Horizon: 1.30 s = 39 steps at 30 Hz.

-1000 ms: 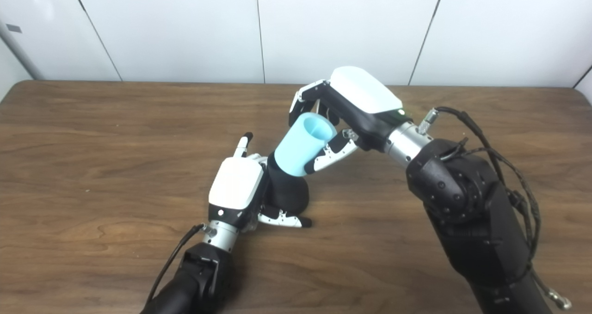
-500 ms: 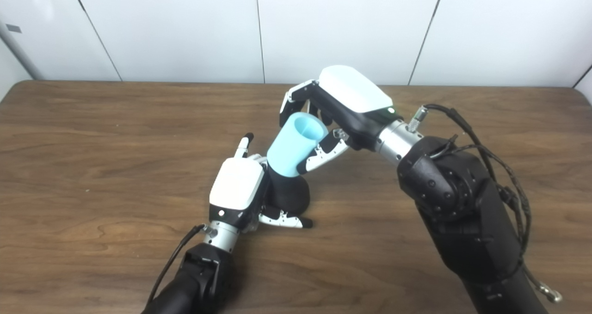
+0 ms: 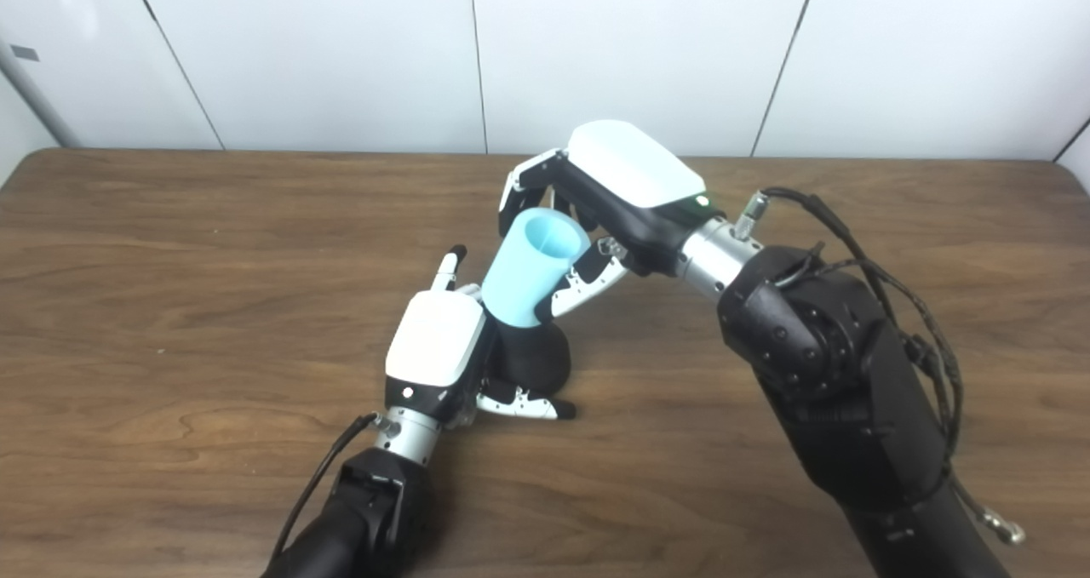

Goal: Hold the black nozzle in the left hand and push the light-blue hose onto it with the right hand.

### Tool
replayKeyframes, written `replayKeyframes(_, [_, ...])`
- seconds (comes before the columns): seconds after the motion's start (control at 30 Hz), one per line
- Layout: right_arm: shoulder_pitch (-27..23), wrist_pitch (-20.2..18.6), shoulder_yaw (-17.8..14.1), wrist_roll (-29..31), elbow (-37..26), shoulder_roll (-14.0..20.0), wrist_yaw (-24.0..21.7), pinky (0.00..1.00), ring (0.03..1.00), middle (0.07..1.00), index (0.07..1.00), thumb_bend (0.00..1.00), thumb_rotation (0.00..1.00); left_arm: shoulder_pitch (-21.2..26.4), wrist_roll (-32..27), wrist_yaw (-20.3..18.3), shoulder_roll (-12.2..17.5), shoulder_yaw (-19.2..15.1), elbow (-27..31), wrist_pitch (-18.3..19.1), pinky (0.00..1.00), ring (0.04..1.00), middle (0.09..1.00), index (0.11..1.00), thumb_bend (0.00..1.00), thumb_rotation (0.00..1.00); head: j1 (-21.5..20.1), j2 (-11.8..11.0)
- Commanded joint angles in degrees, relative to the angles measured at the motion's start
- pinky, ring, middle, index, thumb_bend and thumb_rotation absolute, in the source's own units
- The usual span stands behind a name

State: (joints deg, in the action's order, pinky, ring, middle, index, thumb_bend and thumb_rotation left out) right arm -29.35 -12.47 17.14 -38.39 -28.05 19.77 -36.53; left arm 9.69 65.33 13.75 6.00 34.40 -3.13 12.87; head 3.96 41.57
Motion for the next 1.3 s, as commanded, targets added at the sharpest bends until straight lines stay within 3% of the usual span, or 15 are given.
replayKeyframes(0.0, [-3.12, 0.98, 0.32, -0.7, -2.06, 0.74, -0.8, 0.27, 0.389, 0.531, 0.51, 0.49, 0.0, -6.38, 0.18, -1.99, 0.16, 3.28, -5.37, -0.42, 1.0, 0.61, 0.531, 0.47, 0.52, 0.0, 0.08, 0.08])
replayKeyframes(0.47, [-7.41, -0.05, 3.55, -2.37, -2.83, 3.79, -10.11, 0.29, 0.389, 0.508, 0.534, 0.49, 0.0, -6.48, 0.62, -3.16, 0.05, 3.45, -4.7, 0.26, 1.0, 0.615, 0.542, 0.465, 0.52, 0.0, -0.58, 0.38])
replayKeyframes(0.7, [-7.36, 2.03, 4.19, -3.49, -1.58, 4.24, -10.69, 0.34, 0.392, 0.475, 0.546, 0.5, 0.0, -6.46, 0.57, -3.62, 0.03, 3.4, -4.41, 0.66, 1.0, 0.621, 0.546, 0.463, 0.52, 0.0, -0.64, 0.53])
replayKeyframes(0.9, [-6.49, 1.07, 3.31, -2.51, -1.32, 3.64, -10.53, 0.31, 0.412, 0.498, 0.568, 0.49, 0.0, -6.54, 0.46, -3.6, 0.37, 3.39, -4.02, 0.61, 1.0, 0.621, 0.547, 0.461, 0.52, 0.0, -0.84, 0.57])
replayKeyframes(0.97, [-6.25, 1.39, 3.16, -2.64, -1.3, 3.6, -10.02, 0.42, 0.407, 0.505, 0.55, 0.51, 0.0, -6.58, 0.12, -3.41, 0.42, 3.21, -3.98, 0.44, 1.0, 0.62, 0.547, 0.459, 0.52, 0.0, -0.93, 0.63])
replayKeyframes(1.0, [-6.11, 1.47, 3.1, -2.79, -1.33, 3.58, -9.85, 0.47, 0.507, 0.582, 0.517, 0.52, 0.08, -6.6, -0.12, -3.26, 0.44, 3.1, -4.0, 0.29, 1.0, 0.62, 0.546, 0.46, 0.52, 0.0, -0.98, 0.63])
replayKeyframes(1.03, [-5.98, 1.49, 3.02, -2.89, -1.36, 3.56, -9.72, 0.49, 0.55, 0.616, 0.584, 0.71, 0.04, -6.61, -0.27, -3.17, 0.45, 3.03, -4.02, 0.19, 1.0, 0.62, 0.544, 0.462, 0.52, 0.0, -0.98, 0.63])
replayKeyframes(1.1, [-5.71, 1.25, 2.97, -3.57, -1.43, 3.46, -9.69, 0.53, 0.604, 0.661, 0.653, 0.88, 0.02, -6.61, -0.23, -2.95, 0.59, 3.03, -4.02, 0.02, 1.0, 0.617, 0.532, 0.47, 0.52, 0.0, -1.15, 0.62])
replayKeyframes(1.27, [-5.04, 1.67, 2.42, -3.79, -1.56, 3.25, -8.9, 0.58, 0.664, 0.699, 0.704, 0.99, 0.08, -6.76, 0.05, -3.06, 0.9, 3.13, -3.76, 0.06, 1.0, 0.613, 0.53, 0.472, 0.52, 0.0, -1.25, 0.75])
